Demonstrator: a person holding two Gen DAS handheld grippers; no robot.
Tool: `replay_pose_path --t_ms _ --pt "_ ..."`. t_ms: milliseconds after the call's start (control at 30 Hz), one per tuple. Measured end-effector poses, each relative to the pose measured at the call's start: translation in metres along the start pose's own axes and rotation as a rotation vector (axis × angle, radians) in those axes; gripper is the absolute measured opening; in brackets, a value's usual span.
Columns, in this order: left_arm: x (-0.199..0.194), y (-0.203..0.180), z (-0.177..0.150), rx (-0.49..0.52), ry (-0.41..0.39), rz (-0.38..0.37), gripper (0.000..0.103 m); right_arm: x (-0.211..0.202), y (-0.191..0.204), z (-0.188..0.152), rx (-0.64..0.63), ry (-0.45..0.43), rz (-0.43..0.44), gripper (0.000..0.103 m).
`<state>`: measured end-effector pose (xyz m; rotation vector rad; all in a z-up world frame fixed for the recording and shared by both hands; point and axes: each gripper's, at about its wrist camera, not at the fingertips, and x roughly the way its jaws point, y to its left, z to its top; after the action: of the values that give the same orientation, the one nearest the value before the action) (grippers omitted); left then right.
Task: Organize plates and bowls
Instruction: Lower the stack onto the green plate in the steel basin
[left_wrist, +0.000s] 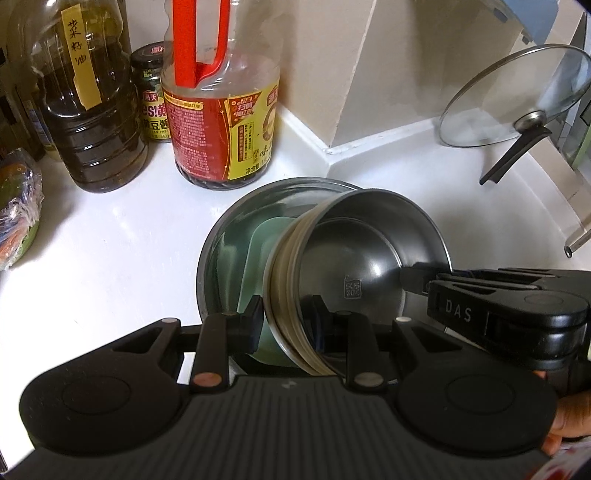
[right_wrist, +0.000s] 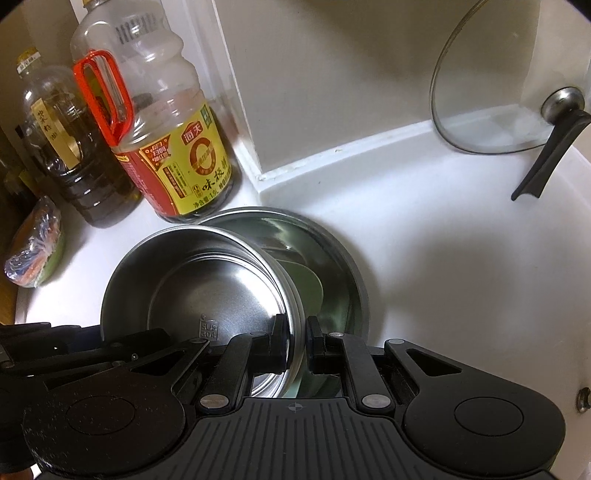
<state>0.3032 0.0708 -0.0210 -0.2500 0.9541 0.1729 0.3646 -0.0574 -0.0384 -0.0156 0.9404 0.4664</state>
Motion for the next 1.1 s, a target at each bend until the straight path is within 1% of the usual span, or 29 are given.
replay_pose_path --t_ms 267,500,600,800,967,1067,1100 --pt "0.008 0.004 0.008 -0.003 0.032 -0.014 0.024 0.006 -0.002 0.007 0.005 0.031 0.006 0.01" --pt "0.015 0.01 0.013 -0.008 0.046 -0.036 0.025 0.009 -0.005 0.012 0.019 0.051 0.03 0.013" --pt "0.015 0.01 0.014 -0.002 0.039 -0.037 0.025 0.009 -0.004 0.012 0.01 0.05 0.028 0.014" --pt "0.014 0.005 0.014 0.038 0.013 -0.009 0.025 0.009 -0.005 0.011 -0.001 0.031 0.038 0.014" --pt "0.005 0.002 0.012 0.074 -0.026 0.017 0.025 0.008 -0.003 0.011 -0.017 0.019 0.03 0.014" --pt "-0.002 0.003 0.011 0.091 -0.044 0.014 0.025 0.007 -0.005 0.013 -0.017 0.014 0.035 0.014" --pt "-0.003 0.003 0.01 0.096 -0.047 0.008 0.023 0.006 -0.006 0.014 -0.017 0.01 0.039 0.014"
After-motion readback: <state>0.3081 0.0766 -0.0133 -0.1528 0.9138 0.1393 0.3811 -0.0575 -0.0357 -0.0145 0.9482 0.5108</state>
